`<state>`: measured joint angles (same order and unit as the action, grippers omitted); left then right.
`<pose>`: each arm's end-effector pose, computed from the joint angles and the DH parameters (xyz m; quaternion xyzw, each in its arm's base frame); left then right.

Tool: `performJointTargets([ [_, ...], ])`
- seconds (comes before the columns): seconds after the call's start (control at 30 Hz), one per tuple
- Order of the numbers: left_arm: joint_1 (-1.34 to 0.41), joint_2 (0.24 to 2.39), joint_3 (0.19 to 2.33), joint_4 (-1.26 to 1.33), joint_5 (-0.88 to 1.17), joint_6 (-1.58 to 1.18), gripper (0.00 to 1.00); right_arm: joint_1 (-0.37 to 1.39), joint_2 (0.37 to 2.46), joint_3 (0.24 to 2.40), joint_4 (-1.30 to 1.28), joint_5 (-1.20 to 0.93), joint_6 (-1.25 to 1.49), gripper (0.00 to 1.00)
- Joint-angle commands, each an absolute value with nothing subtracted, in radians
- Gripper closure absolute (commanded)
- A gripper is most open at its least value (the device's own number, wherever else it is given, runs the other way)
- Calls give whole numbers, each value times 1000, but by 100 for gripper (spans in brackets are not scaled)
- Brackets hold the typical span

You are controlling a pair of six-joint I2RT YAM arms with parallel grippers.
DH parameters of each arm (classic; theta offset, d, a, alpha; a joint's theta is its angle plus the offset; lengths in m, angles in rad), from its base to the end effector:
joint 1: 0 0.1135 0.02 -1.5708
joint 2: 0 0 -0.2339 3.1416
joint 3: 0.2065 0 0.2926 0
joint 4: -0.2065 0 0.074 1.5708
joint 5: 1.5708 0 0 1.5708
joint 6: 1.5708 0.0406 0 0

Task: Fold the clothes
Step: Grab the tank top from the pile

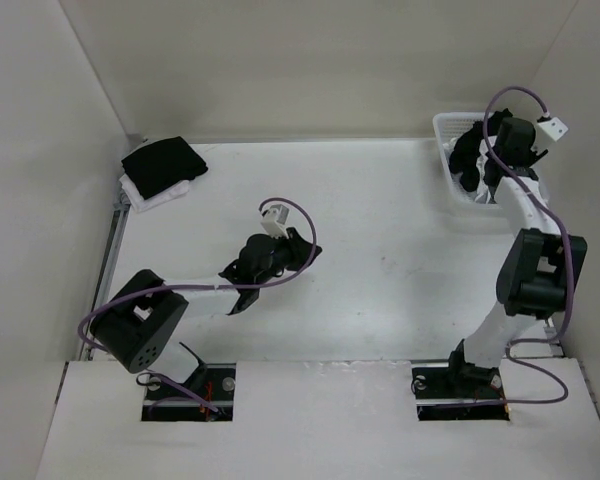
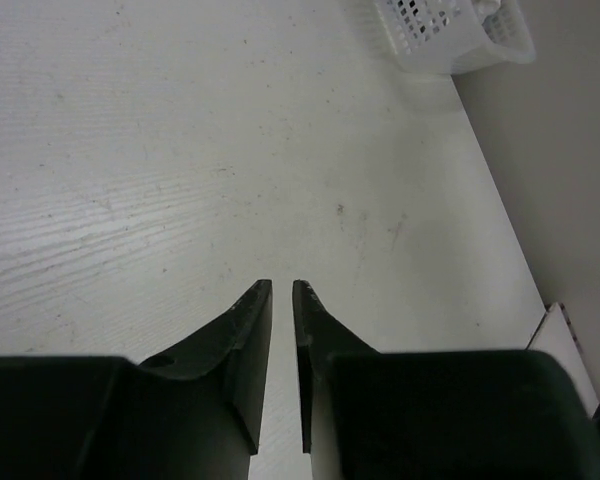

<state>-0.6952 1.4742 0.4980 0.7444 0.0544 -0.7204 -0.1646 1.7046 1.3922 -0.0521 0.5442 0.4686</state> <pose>0.2436 -0.2061 0.1164 0.0070 0.7840 -0.4195 0.4575 0.4343 -0.0935 0.2756 0.3918 0.7064 -0.1361 0.5736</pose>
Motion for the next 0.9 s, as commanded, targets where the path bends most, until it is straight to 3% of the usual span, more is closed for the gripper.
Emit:
performJointTargets([
  [0.0,-705,1473,508,805,74,-712,85,-228,1816,1486,-136,534,472,46],
  [0.1,-702,1468,503,813,66,-710,68,-277,1897,1528,-147,488,505,36],
  [0.2,-685,1491,500,830,77,-724,58,-323,1975,1577,-135,401,541,34],
  [0.33,-683,1485,495,842,80,-727,52,-357,2040,1638,-140,359,578,35],
  [0.63,-670,1491,486,864,86,-732,48,-378,2146,1743,-196,410,600,40],
  [0.73,-663,1500,488,868,89,-733,48,-384,2163,1746,-184,419,621,57],
  [0.77,-663,1503,488,871,89,-735,48,-386,2160,1740,-169,416,623,74],
  [0.83,-663,1509,491,871,90,-738,48,-383,2123,1701,-125,414,624,89],
  [0.87,-663,1509,491,873,91,-739,48,-381,2109,1688,-108,417,623,91],
])
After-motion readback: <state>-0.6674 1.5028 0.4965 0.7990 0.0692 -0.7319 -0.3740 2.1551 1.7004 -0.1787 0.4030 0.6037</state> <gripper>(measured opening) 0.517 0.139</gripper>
